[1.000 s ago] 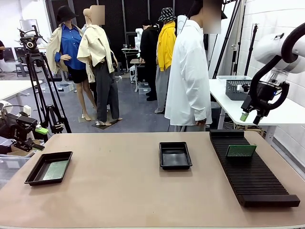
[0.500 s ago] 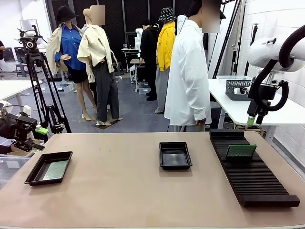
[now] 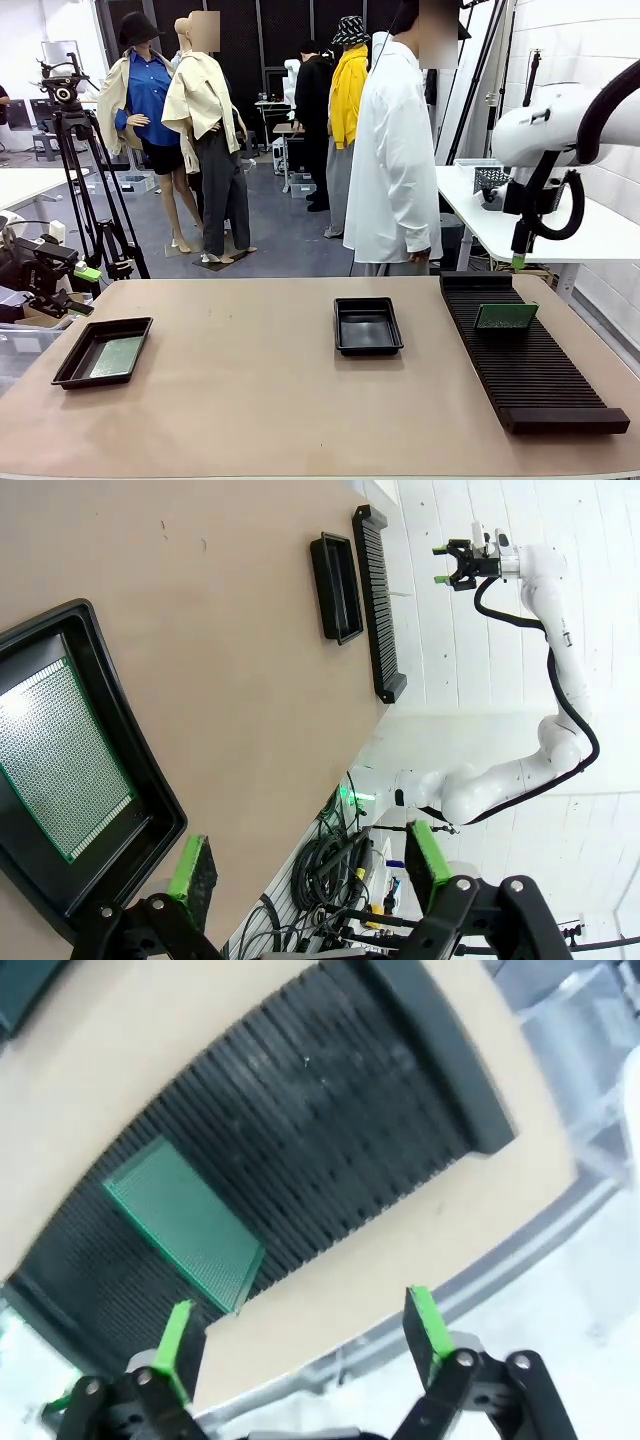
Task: Inspect and transfer BCBs to ESD trays.
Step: Pick up the Blank PCB from the PCB Rack and place it in the right ESD tray.
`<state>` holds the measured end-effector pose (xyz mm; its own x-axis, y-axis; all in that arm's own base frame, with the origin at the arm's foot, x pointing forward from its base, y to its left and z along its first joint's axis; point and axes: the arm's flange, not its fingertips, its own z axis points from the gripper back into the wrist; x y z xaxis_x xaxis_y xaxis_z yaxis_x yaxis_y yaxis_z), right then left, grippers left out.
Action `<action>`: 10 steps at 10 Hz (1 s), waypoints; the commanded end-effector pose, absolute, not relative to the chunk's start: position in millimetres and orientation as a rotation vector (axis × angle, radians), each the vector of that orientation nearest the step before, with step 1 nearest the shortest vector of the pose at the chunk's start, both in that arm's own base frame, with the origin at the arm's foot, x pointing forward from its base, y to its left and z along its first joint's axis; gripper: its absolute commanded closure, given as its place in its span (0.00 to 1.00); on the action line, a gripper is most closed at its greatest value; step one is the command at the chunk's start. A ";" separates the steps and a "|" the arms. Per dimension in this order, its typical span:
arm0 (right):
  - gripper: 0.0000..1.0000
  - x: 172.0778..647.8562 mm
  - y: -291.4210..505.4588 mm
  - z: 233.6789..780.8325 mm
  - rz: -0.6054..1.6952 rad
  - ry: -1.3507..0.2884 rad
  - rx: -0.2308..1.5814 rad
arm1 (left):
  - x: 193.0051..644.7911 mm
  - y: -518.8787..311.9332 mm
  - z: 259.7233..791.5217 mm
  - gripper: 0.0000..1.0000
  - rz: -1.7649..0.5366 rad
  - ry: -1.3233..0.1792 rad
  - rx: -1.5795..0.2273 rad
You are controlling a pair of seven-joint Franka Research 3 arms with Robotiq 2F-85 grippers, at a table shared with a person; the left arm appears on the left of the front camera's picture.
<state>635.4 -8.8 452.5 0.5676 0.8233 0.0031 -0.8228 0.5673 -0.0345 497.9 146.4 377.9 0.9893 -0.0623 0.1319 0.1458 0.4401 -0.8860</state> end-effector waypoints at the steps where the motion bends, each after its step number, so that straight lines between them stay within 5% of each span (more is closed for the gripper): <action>1: 0.00 612.6 1.1 433.8 1.074 -0.048 -0.094 | 496.9 146.8 380.1 0.00 -0.121 -0.084 -1.104; 10: 0.00 597.6 -1.6 422.2 1.516 -0.015 -0.026 | 496.9 146.8 380.1 0.00 -0.121 -0.084 -1.104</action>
<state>610.6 4.9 428.1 0.0913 0.9948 -0.0445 -0.9958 0.0907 -0.0147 497.9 146.5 377.8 0.9893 -0.0621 0.1318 0.1457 0.4401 -0.8860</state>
